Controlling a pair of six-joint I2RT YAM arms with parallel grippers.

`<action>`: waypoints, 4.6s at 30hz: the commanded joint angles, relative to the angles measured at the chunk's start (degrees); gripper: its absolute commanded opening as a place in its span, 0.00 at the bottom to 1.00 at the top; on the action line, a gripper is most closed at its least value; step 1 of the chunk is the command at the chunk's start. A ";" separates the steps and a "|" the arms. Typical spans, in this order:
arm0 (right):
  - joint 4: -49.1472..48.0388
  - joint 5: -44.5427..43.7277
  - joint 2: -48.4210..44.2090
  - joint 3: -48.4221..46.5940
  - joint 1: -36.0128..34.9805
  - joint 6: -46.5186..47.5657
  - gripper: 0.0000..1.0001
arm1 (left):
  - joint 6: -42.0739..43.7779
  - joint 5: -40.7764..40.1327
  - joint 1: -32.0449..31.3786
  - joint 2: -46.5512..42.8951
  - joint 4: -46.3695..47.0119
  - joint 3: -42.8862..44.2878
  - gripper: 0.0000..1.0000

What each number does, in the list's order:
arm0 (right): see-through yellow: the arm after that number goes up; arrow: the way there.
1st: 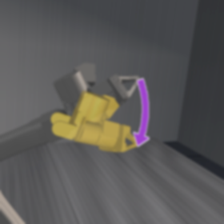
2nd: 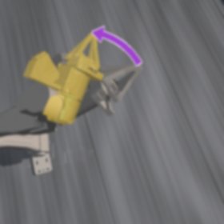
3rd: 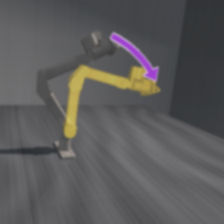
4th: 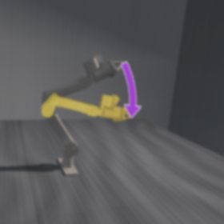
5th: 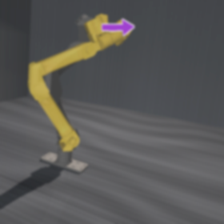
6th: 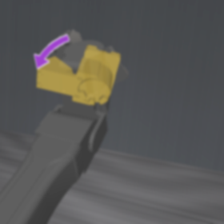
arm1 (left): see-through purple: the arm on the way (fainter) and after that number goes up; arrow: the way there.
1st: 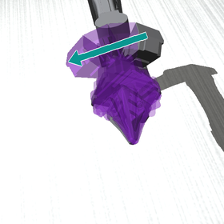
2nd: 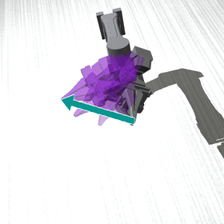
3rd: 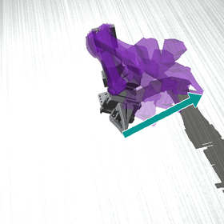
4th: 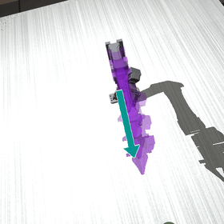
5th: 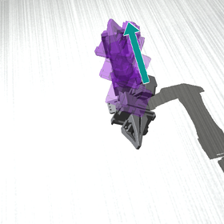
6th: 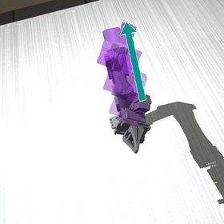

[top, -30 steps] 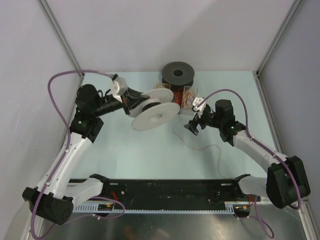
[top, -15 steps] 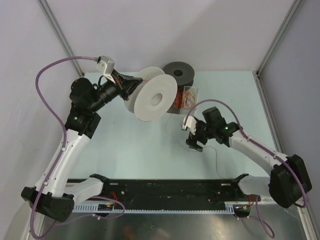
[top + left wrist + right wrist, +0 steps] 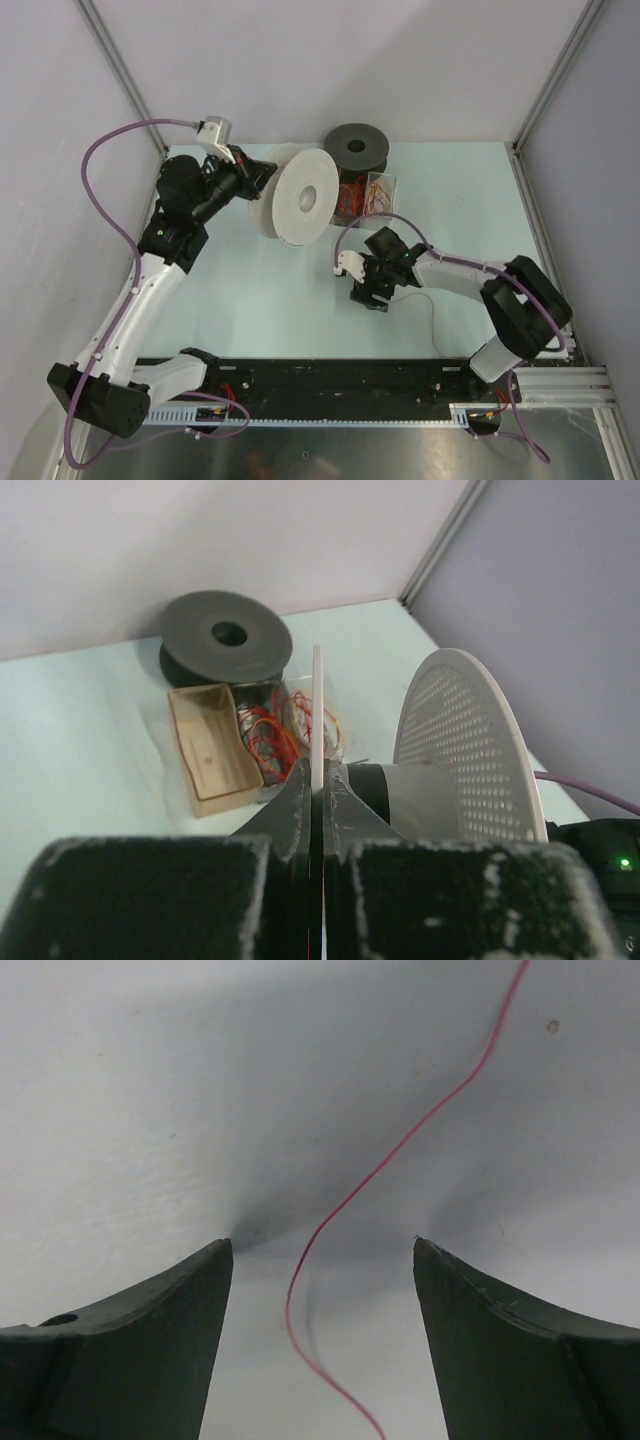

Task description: Wrap the cables

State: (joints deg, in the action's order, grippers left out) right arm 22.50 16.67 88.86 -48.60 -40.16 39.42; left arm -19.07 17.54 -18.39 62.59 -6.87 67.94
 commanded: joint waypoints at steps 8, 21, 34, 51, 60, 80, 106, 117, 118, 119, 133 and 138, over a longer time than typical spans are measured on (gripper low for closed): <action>-3.16 -3.97 7.45 -4.31 0.64 -3.91 0.48 | -2.90 -8.93 0.20 -0.23 0.02 8.21 0.00; 4.76 11.53 -12.50 -4.83 0.83 5.25 0.00 | -4.96 -23.01 0.00 1.13 -2.77 9.72 0.00; -1.49 8.17 -32.80 -10.84 -10.84 8.37 0.00 | 2.34 -43.54 -9.46 9.23 -5.75 5.83 0.00; -24.69 -2.73 -23.89 -22.63 -3.73 -2.01 0.00 | 14.07 -21.88 -17.32 -0.52 -5.73 -8.93 0.00; -25.05 -2.91 -17.67 -23.17 10.96 -5.95 0.00 | 18.09 -1.70 -17.01 -9.31 -7.67 -11.14 0.00; -5.27 14.16 -13.58 -19.03 27.21 -8.79 0.00 | -7.36 13.43 -2.66 -9.33 -2.18 -0.69 0.00; -22.55 -11.75 -25.30 -12.03 -15.80 13.08 0.00 | -16.49 -26.63 -7.36 -1.00 -11.56 0.35 0.00; -37.22 -11.07 -23.30 -12.03 -16.18 19.73 0.00 | -10.48 -24.95 -12.55 -0.38 -12.81 -2.97 0.00; -38.03 -10.61 -23.12 -11.99 -16.18 19.78 0.00 | -10.25 -24.72 -12.85 -0.28 -12.99 -3.11 0.00; -38.97 -10.12 -22.94 -12.02 -16.22 19.89 0.00 | -10.09 -24.56 -13.14 -0.23 -13.12 -3.23 0.00; -52.85 -11.26 -18.19 -12.04 -16.43 23.22 0.07 | -3.06 -19.51 -15.39 -0.51 -14.02 -4.61 0.00; -57.59 -13.47 -15.67 -12.17 -13.50 24.30 0.28 | 2.51 -16.65 -16.47 -2.62 -14.06 -6.41 0.00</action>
State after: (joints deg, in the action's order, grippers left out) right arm -22.00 7.18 73.10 -58.92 -56.14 61.60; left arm -23.83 -2.28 -33.89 62.59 -20.84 62.85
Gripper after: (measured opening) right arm 0.203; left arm 0.018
